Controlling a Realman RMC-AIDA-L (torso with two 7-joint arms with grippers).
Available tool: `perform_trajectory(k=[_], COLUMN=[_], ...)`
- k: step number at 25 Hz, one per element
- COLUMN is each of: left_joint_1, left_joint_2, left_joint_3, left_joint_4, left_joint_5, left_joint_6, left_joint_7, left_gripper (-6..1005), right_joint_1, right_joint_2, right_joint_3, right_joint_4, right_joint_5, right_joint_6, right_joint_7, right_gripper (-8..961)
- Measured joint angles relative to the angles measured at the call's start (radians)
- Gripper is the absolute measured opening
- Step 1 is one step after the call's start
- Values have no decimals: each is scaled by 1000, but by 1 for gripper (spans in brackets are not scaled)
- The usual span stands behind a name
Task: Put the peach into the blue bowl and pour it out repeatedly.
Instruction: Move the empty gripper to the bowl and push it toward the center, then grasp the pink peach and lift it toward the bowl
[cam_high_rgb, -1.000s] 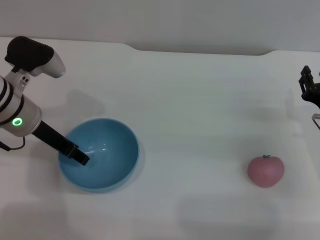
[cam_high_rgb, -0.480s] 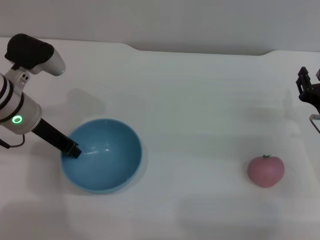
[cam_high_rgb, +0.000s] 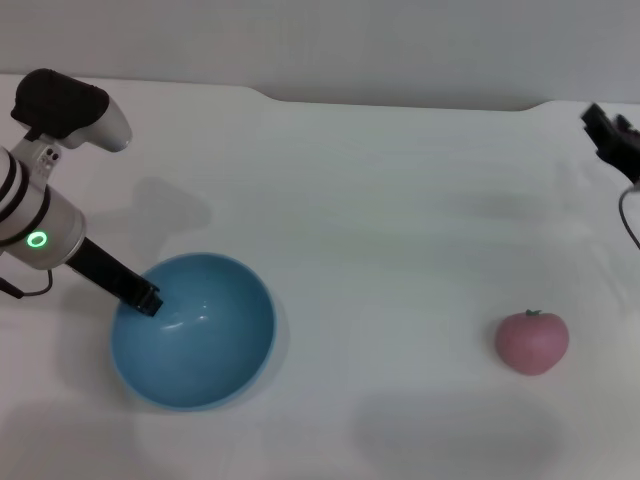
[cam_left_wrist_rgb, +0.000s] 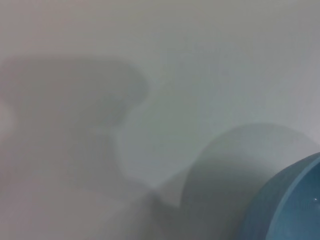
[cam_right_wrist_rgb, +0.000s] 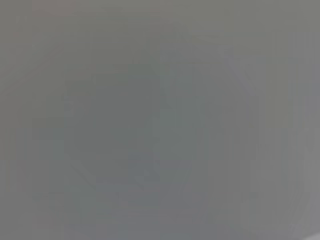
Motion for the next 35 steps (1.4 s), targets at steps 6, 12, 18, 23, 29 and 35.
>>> perform_trajectory(k=[6, 12, 18, 23, 29, 35], left_joint_1=[-1, -2, -2, -4, -8, -12], left_joint_2=[-3, -6, -5, -4, -4, -3], left_joint_3=[-15, -15, -19, -53, -56, -58], left_joint_4=[0, 0, -1, 2, 0, 0], left_joint_5=[-4, -12, -71, -88, -130, -180], left_joint_6=[-1, -11, -30, -46, -54, -62], left_joint_7=[-4, -15, -32, -38, -40, -40], left_gripper=[-1, -2, -2, -1, -2, -2], right_joint_1=[-7, 30, 93, 110, 110, 100], right_joint_2=[-1, -24, -26, -23, -20, -3], right_joint_3=[-148, -190, -192, -224, -237, -248], right_joint_4=[-368, -719, -838, -841, -838, -828], right_joint_5=[-592, -1236, -1517, -1608, -1686, -1688], right_joint_6=[-33, -372, -624, -685, -696, -639], right_joint_7=[872, 1476, 1593, 1610, 1631, 1632], right_gripper=[444, 443, 443, 442, 440, 441])
